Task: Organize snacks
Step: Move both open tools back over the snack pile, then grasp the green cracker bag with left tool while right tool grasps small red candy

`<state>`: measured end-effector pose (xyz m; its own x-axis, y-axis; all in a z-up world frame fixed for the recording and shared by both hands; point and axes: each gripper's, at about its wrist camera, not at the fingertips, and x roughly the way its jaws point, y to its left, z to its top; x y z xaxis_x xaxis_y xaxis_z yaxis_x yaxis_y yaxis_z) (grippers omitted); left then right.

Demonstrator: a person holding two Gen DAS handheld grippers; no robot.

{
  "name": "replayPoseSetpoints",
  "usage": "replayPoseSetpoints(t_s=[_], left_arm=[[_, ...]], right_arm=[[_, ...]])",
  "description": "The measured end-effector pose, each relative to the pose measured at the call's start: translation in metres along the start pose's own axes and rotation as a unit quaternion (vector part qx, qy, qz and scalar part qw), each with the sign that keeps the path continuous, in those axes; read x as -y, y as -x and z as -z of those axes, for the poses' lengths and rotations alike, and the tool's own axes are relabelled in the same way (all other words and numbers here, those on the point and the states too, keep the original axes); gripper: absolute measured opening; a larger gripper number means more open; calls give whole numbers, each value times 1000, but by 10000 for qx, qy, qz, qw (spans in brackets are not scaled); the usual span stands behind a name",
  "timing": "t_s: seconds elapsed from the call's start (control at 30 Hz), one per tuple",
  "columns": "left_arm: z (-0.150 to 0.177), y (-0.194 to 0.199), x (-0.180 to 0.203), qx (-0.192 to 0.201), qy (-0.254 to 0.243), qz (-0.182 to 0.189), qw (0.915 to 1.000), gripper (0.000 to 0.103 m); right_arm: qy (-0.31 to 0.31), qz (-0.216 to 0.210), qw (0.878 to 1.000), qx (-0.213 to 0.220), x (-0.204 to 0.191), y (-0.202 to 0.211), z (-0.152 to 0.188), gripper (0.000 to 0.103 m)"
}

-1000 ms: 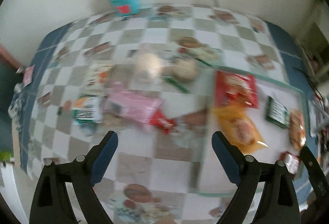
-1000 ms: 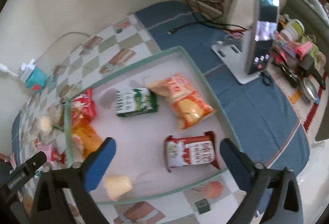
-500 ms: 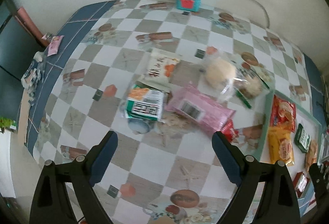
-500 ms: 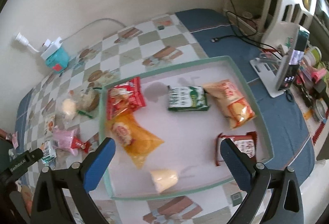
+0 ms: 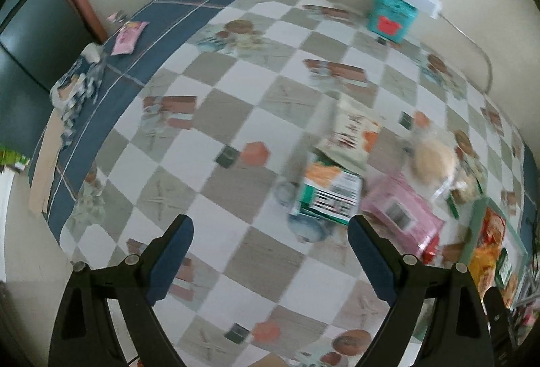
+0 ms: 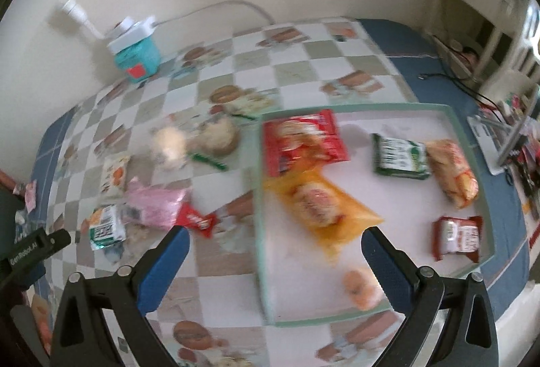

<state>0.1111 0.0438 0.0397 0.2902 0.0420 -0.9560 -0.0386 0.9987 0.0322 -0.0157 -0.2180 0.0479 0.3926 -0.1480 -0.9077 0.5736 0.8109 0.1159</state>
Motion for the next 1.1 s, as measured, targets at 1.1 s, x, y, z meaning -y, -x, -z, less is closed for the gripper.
replayPoseSetpoints(t_s=[1.1], left_arm=[[-38,-57,-7,-539,87,199,9983,93]], right_arm=[[514,49,9983,-255,-60,-65,-6,88]])
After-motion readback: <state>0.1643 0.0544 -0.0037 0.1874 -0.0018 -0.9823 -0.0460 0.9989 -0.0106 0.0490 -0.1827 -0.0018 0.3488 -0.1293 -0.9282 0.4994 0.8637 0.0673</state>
